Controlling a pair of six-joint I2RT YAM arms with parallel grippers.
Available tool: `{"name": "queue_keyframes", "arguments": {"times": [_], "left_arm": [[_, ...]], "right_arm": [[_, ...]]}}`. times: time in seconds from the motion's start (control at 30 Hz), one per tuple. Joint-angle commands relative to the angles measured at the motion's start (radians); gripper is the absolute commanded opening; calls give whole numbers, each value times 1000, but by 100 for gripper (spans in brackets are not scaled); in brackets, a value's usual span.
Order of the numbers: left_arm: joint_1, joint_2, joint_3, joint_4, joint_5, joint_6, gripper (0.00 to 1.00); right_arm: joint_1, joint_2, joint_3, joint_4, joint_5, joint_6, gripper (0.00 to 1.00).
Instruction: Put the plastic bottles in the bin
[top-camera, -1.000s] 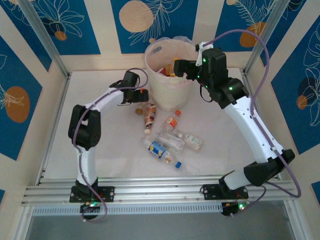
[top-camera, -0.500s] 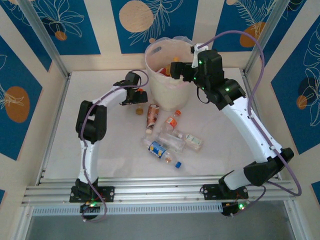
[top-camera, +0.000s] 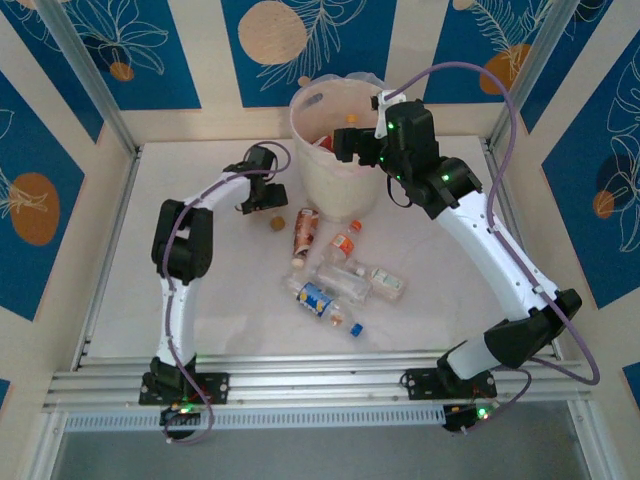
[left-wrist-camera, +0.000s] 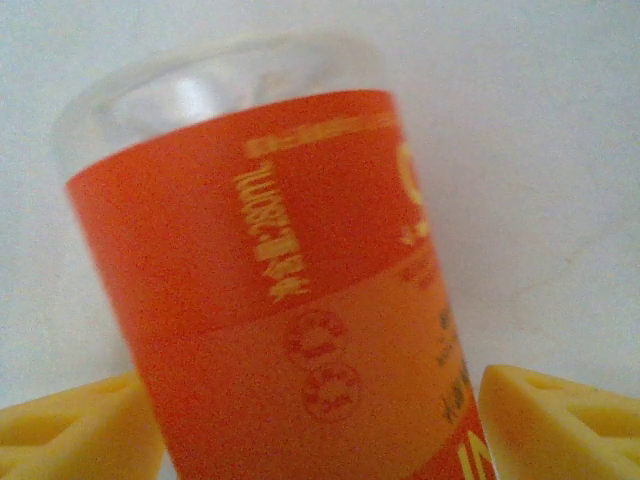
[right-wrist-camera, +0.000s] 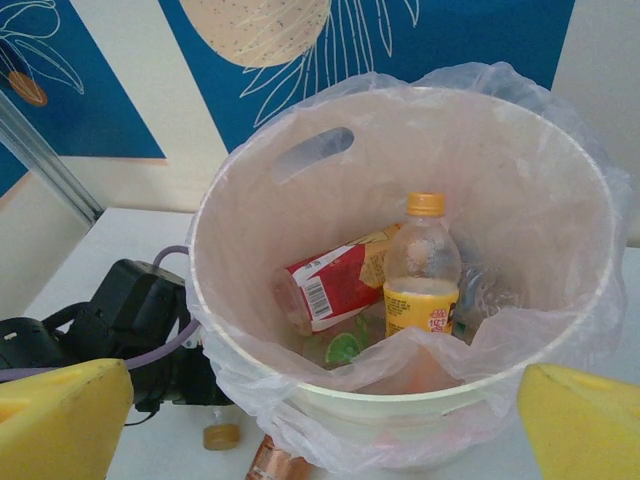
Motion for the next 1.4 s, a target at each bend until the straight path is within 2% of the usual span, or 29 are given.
{"name": "queue_keyframes", "arguments": {"times": [0.0,0.1,0.2,0.27,0.6,0.9,1.13,1.37], "left_arm": [[15,25,8,-21,8,-22,79],[16,19,-6,-18,12,-21,70],[16,13,-25,-13,13,-18,68],[18,9,-35,-11,13,-17,61],[17,-96,-127,33,24,-5,58],[16,-325,-281,124,57,16,56],[-3,-539,-453,278,132,58,56],[-43,-739,-619,504,236,175,56]], "right_arm": [[8,3,16,24,22,-18,99],[8,6,15,26,24,-19,99],[8,6,13,26,24,-18,99],[8,6,10,28,23,-16,99],[11,3,-1,26,15,-8,99],[10,-9,-19,19,-23,25,99],[5,-22,-33,12,-106,70,99],[-7,-31,-45,11,-235,111,99]]}}
